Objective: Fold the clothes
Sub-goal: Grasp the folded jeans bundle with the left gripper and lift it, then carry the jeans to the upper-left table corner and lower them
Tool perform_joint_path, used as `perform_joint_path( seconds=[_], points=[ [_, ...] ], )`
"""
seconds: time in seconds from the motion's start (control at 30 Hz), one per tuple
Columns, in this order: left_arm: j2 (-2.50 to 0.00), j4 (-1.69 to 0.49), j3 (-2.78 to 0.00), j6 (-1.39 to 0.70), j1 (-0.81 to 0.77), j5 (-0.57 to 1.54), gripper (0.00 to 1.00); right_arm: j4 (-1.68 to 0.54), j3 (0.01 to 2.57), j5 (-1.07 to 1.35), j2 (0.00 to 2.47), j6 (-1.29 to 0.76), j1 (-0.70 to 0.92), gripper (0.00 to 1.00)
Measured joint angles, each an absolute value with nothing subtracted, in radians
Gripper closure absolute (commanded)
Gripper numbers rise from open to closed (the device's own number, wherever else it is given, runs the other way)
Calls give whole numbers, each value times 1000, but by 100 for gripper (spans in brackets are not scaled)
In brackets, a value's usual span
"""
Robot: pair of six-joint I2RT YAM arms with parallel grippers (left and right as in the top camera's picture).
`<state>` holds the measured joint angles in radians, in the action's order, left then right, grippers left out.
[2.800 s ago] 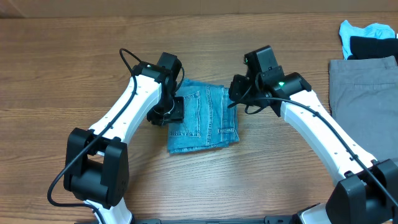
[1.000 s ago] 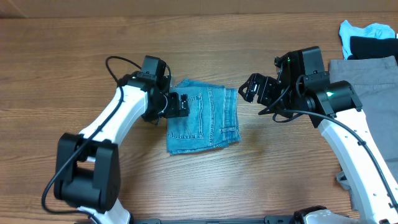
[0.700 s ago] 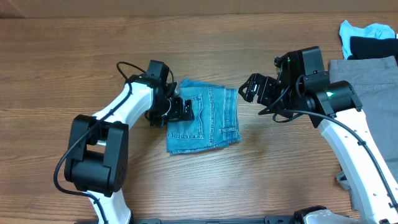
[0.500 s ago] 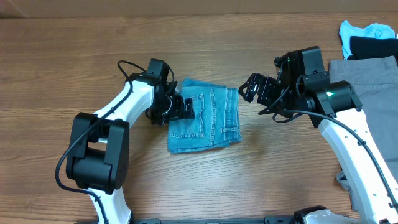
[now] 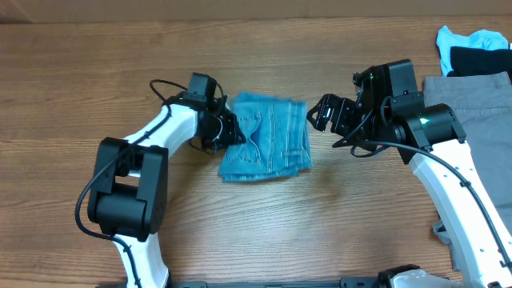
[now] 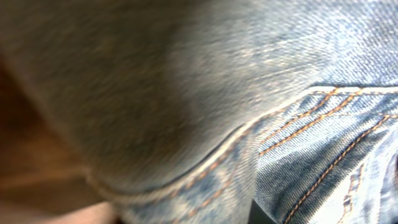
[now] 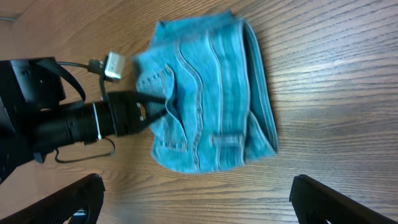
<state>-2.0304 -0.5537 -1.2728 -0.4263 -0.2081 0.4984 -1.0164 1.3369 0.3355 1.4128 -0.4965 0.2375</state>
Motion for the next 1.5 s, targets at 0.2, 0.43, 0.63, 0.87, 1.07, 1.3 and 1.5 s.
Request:
perform_joint_path(
  seconds=[0.2,0.43,0.63,0.87,1.07,1.3,1.5],
  points=[
    [-2035,-457,-1272,-606,15,464,74,-1016,1337,335,1413,-497,237,0],
    [-2041,-369,-1272,-788,391,390,57,-1011,1337,325,1413,-496,237,0],
    [-2043,-350,-1272,-888,596,373,59,-996,1337,321,1413,-496,237,0],
    [-2043,-350,-1272,-950,617,341,55,-987,1337,320,1431,-496,240,0],
    [-2049,-243,-1269,-1048,527,273,46,-958,1337,314,1457,-500,266,0],
    [-2115,76,-1258,-1100,352,167,42,-957,1337,314,1468,-520,270,0],
    [-2179,166,-1303,-1058,347,126,41,-958,1337,314,1468,-524,270,0]
  ],
)
